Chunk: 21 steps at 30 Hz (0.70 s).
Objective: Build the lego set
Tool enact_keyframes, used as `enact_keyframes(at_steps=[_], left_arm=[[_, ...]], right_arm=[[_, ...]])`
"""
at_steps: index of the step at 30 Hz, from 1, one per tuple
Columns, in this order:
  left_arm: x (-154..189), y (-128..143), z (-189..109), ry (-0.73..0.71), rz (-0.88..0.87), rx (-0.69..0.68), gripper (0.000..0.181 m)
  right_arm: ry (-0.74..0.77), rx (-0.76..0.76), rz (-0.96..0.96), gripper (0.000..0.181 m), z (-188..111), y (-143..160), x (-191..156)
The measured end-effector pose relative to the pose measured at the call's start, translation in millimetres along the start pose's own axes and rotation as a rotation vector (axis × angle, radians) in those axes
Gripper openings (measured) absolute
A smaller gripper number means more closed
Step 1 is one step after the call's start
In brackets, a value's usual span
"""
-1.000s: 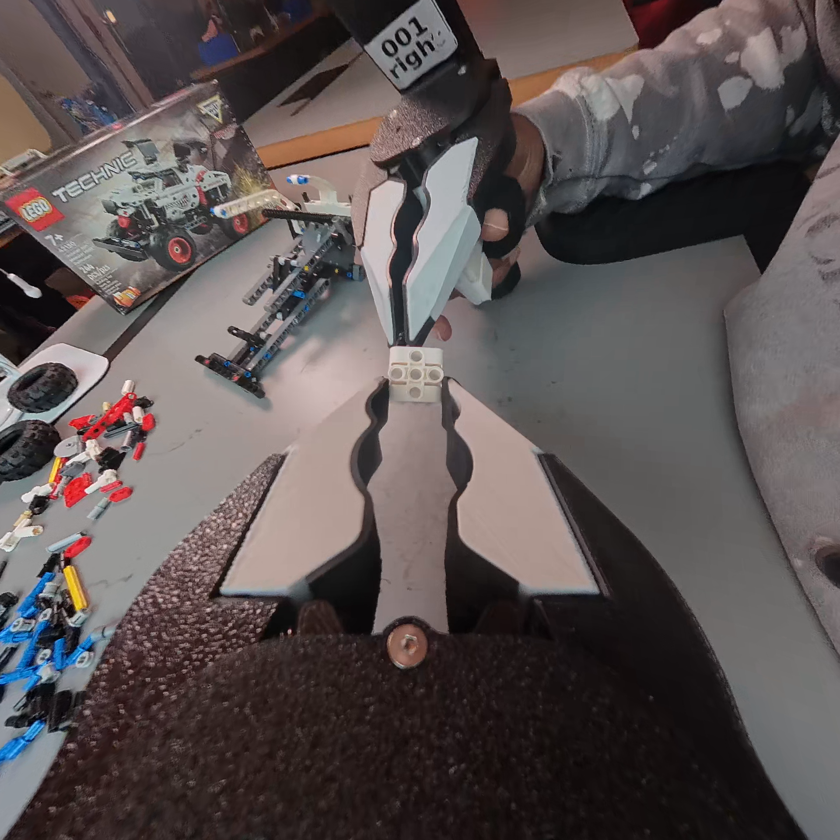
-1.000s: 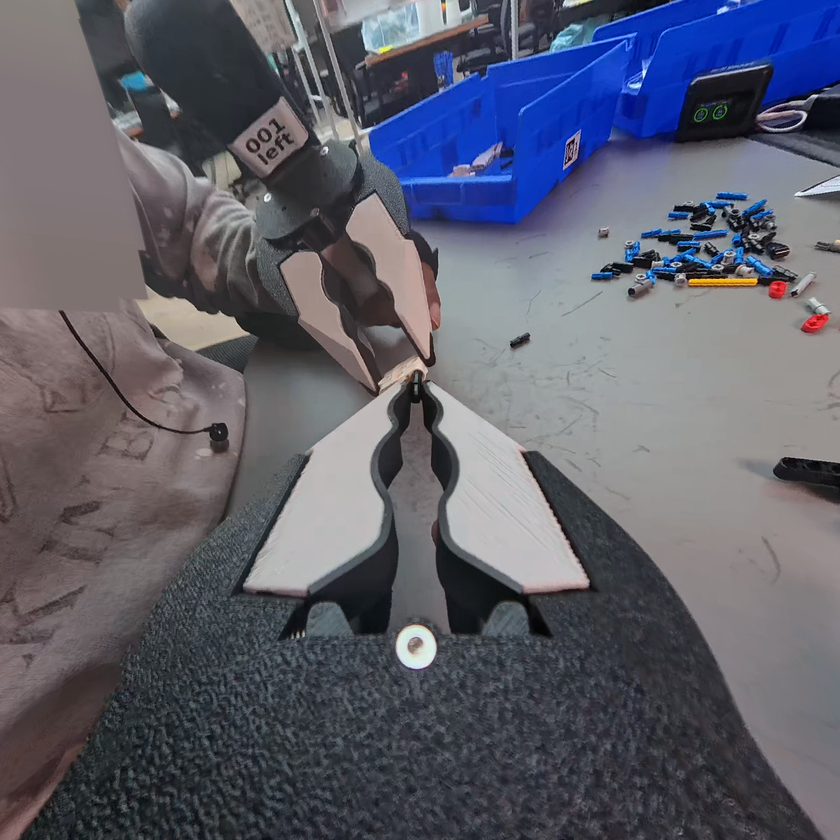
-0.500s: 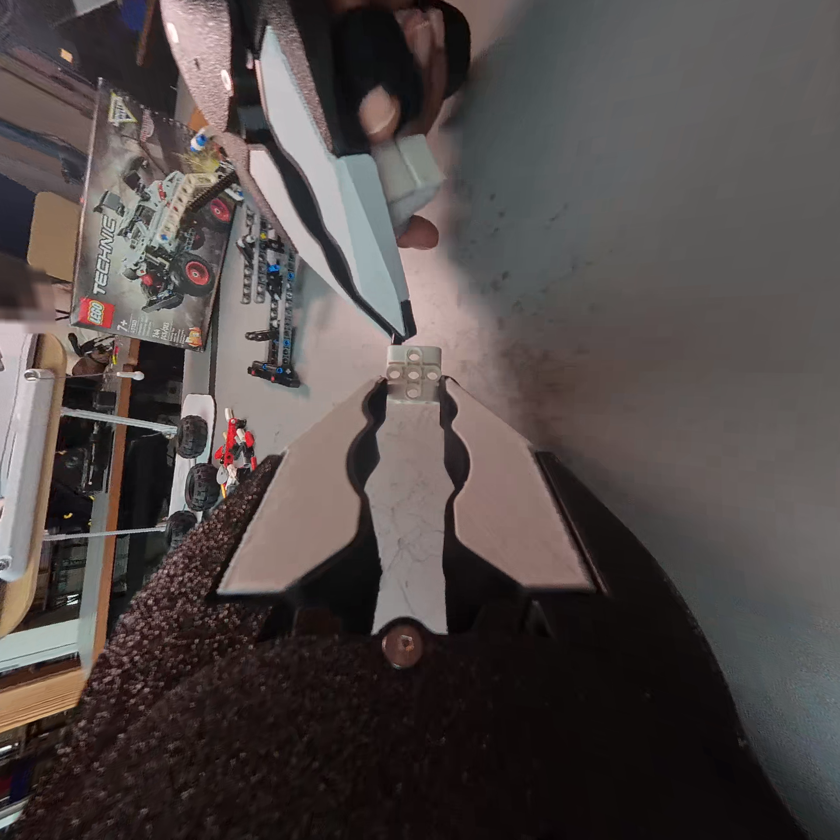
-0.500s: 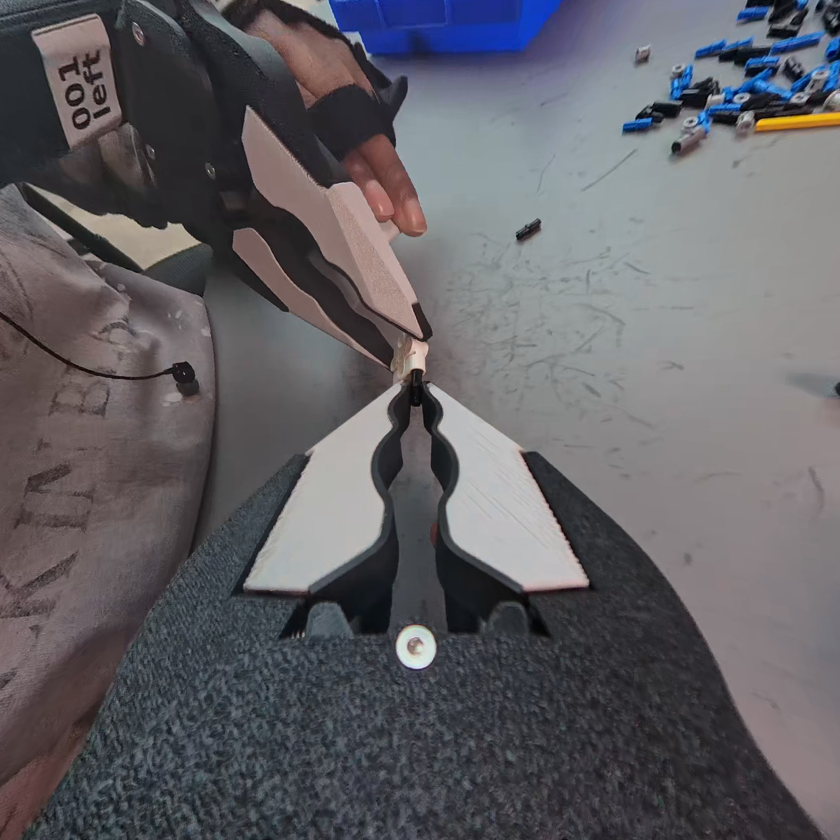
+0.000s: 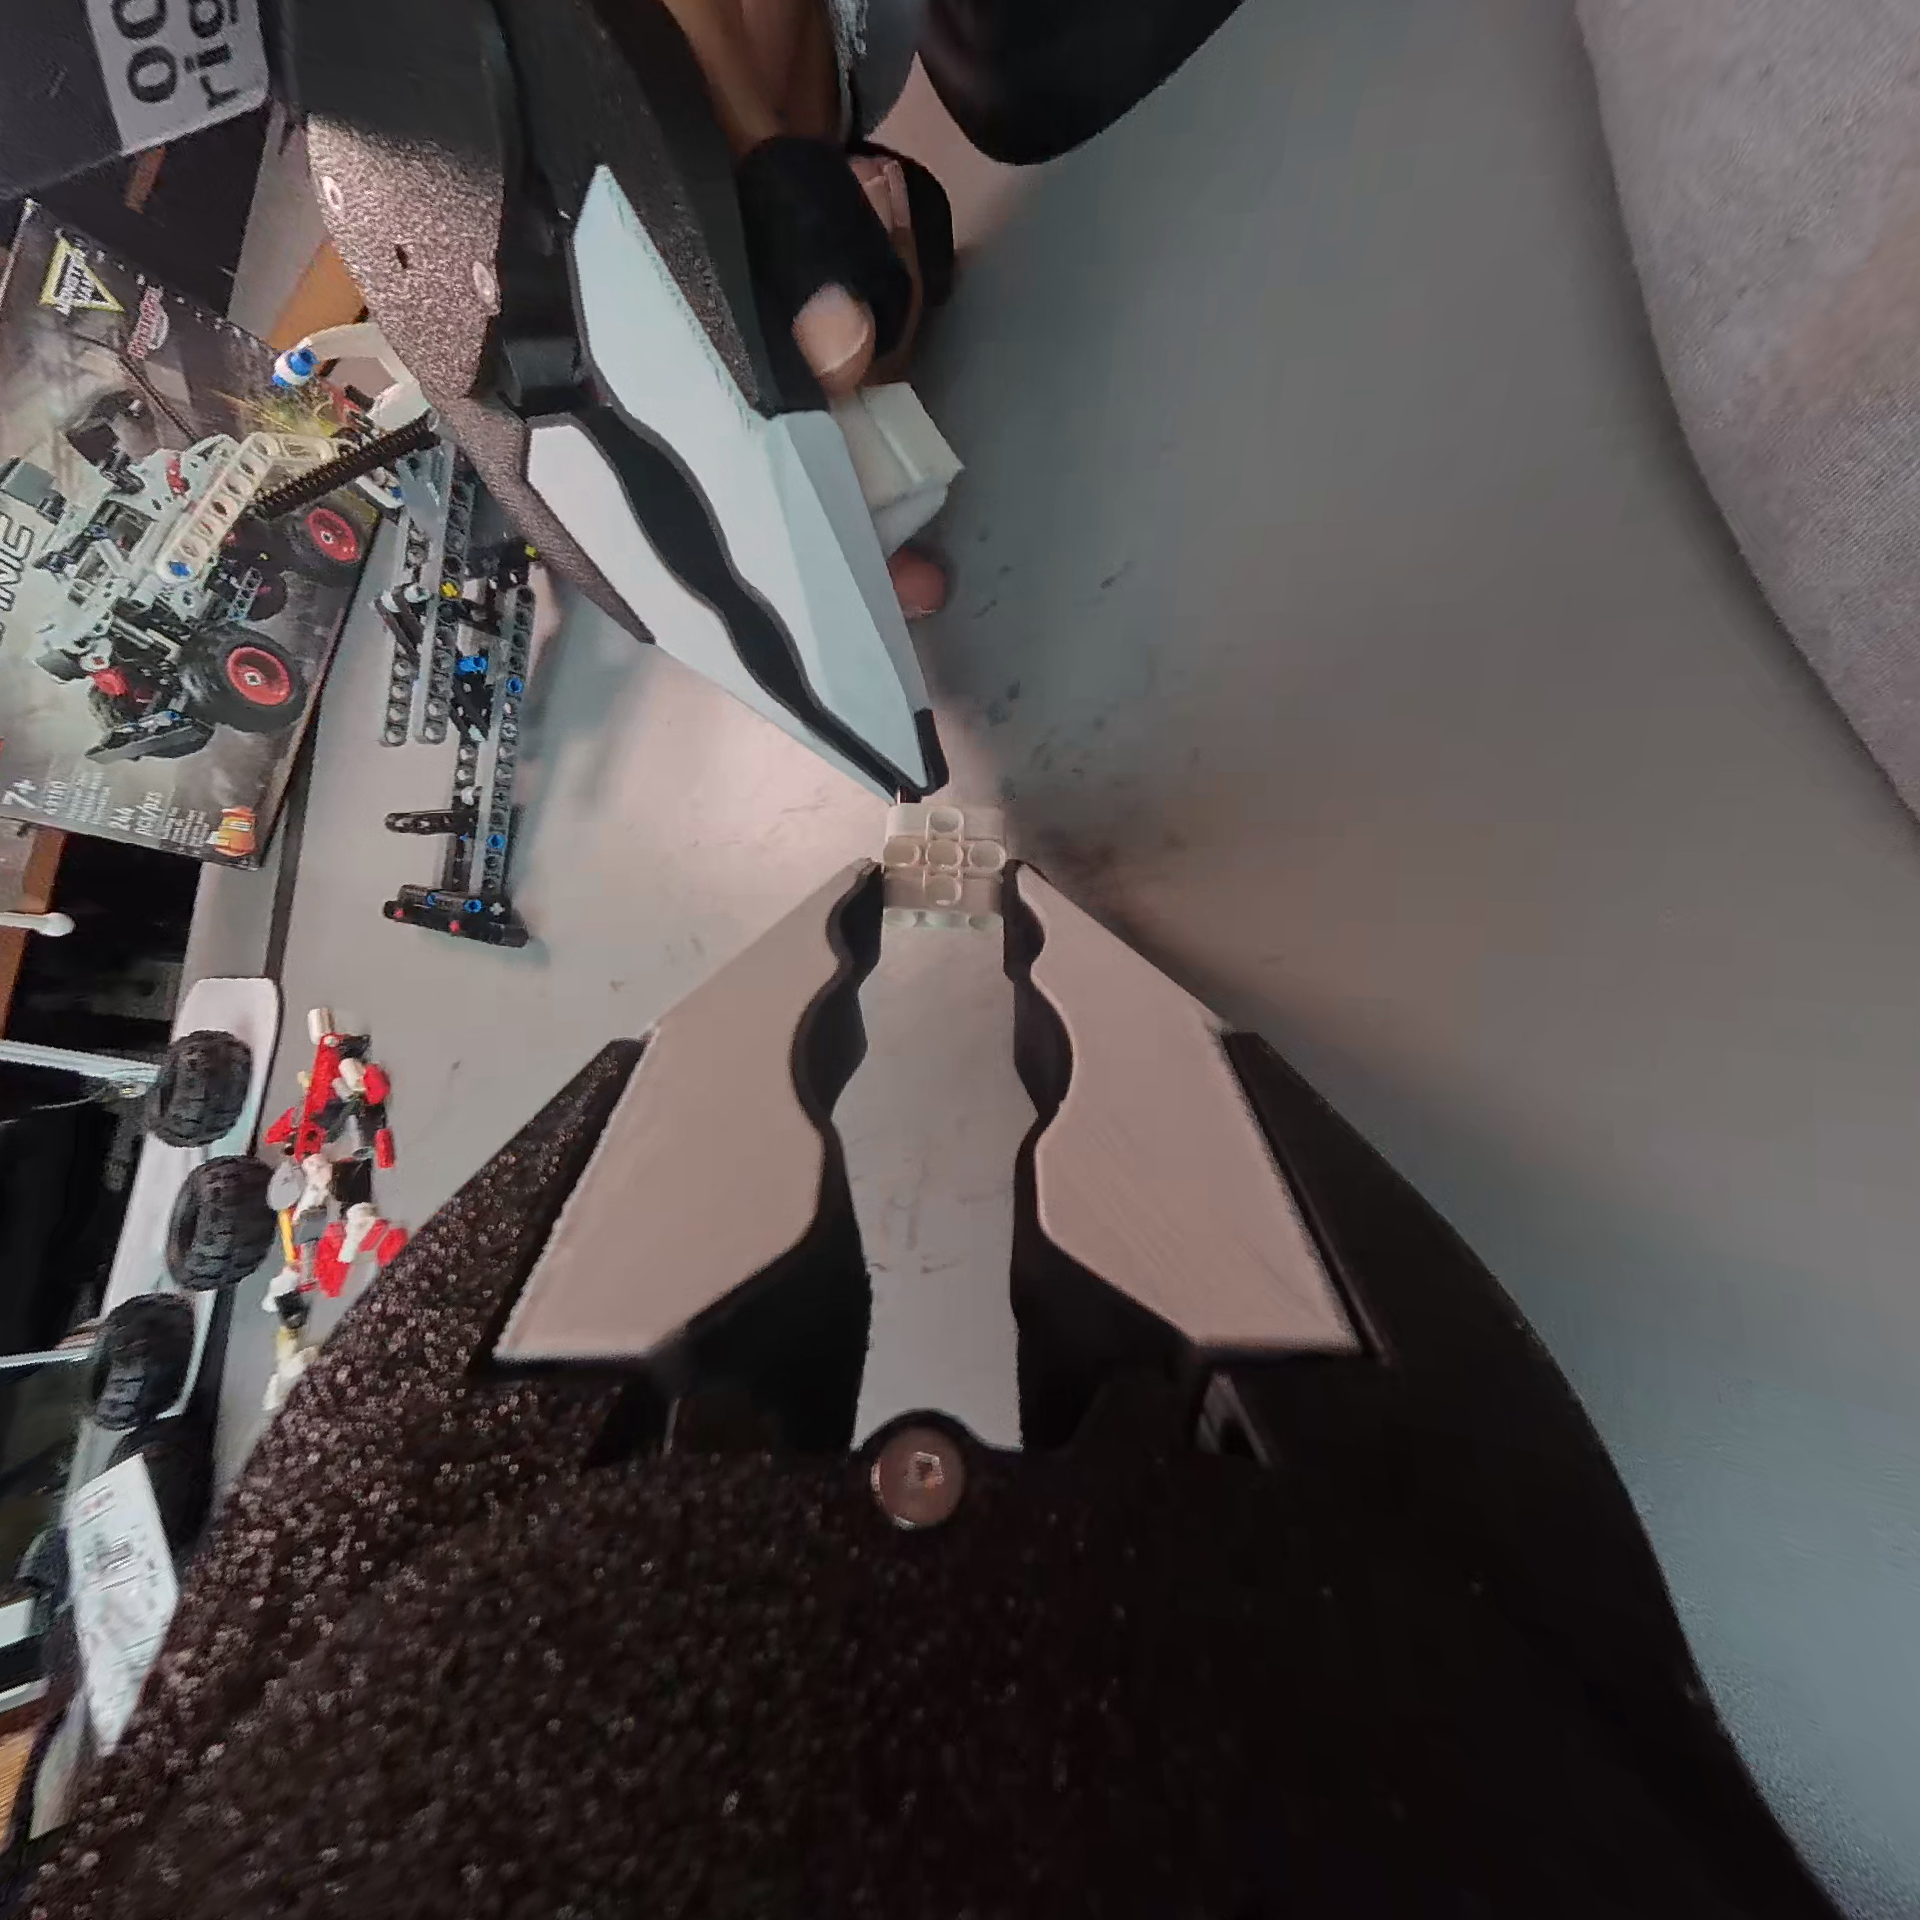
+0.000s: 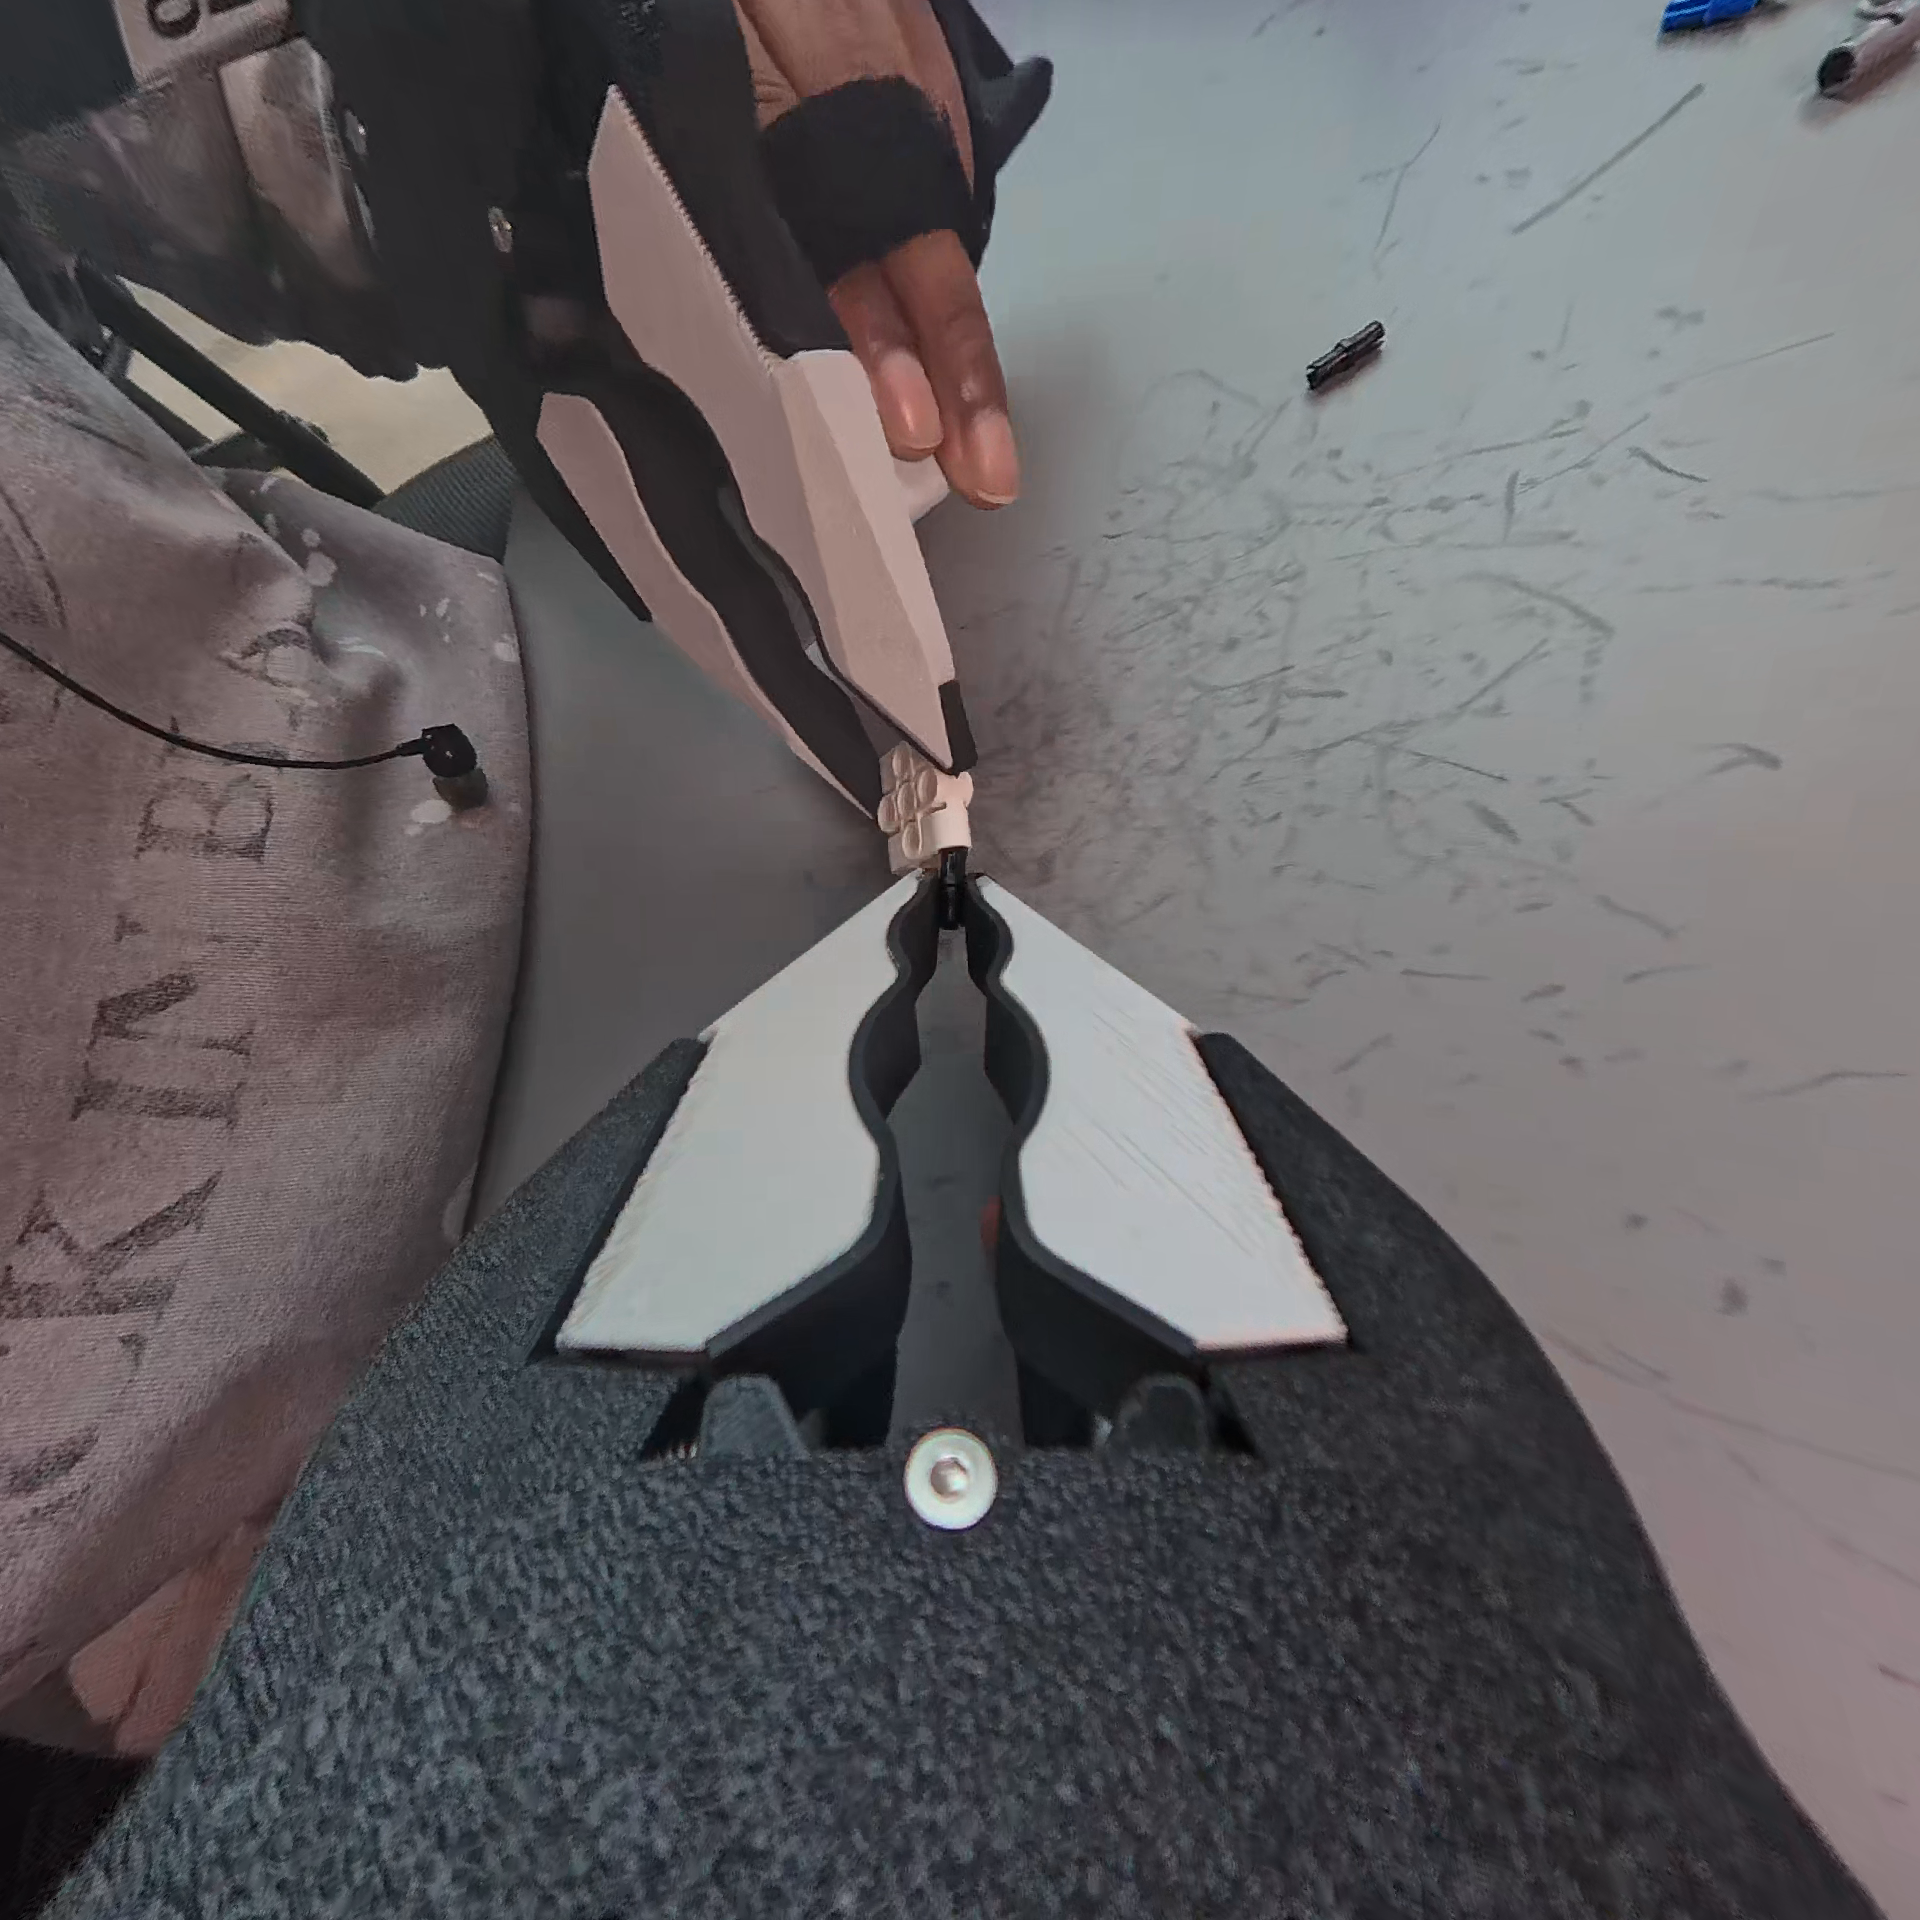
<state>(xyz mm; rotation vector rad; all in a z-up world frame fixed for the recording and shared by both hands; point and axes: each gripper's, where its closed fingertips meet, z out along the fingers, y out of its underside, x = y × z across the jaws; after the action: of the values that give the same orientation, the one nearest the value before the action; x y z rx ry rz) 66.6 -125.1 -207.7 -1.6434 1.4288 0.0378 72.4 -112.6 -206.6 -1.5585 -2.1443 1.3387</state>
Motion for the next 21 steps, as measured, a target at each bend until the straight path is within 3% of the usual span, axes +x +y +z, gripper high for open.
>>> enact_keyframes(at_steps=[10, 16, 21], left_arm=[[13, -5, 1, 0.079, -0.029, 0.037, 0.023], [-1, -14, -8, 0.056, -0.171, 0.133, 0.023], [-8, -19, -14, 0.032, -0.182, 0.175, 0.023]], right_arm=[[-0.016, -0.044, -0.071, 0.003, 3, 7, -11], [-0.068, 0.085, 0.033, 0.003, -5, -12, -13], [-0.134, 0.162, 0.092, 0.003, -11, -22, -15]])
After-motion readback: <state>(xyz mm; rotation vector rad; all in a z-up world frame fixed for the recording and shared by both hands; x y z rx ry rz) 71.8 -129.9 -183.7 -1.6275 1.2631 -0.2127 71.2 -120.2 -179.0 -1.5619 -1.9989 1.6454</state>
